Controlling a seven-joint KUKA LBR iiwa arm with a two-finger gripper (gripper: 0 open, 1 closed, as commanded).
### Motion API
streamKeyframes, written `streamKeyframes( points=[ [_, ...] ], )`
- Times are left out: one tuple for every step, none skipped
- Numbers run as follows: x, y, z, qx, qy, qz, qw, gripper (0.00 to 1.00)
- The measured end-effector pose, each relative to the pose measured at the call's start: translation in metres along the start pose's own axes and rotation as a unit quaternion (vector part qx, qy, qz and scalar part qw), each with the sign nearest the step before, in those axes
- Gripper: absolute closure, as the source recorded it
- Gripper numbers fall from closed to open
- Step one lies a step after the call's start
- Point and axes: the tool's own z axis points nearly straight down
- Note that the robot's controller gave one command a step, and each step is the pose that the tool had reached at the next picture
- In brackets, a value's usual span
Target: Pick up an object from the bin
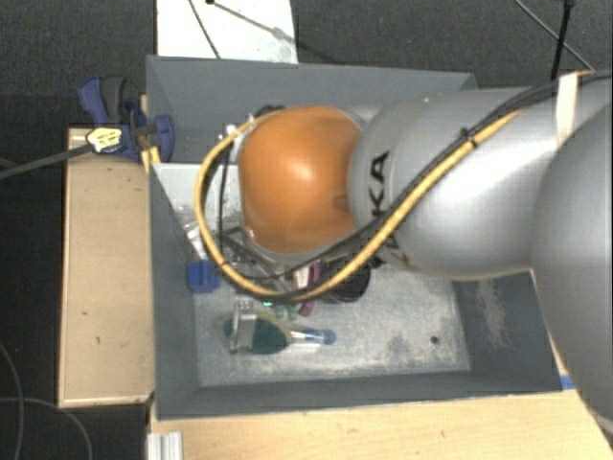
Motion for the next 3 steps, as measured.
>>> streamKeyframes(
  points=[
    [-0.014, -0.058, 0.145, 0.001, 0.0, 0.115, 0.9933, 0.0],
    [-0.005, -0.1, 0.111, 0.0, -0.002, 0.214, 0.9769, 0.0],
    [-0.004, -0.097, 0.112, -0.001, -0.0033, 0.384, 0.9232, 0.0]
  ],
)
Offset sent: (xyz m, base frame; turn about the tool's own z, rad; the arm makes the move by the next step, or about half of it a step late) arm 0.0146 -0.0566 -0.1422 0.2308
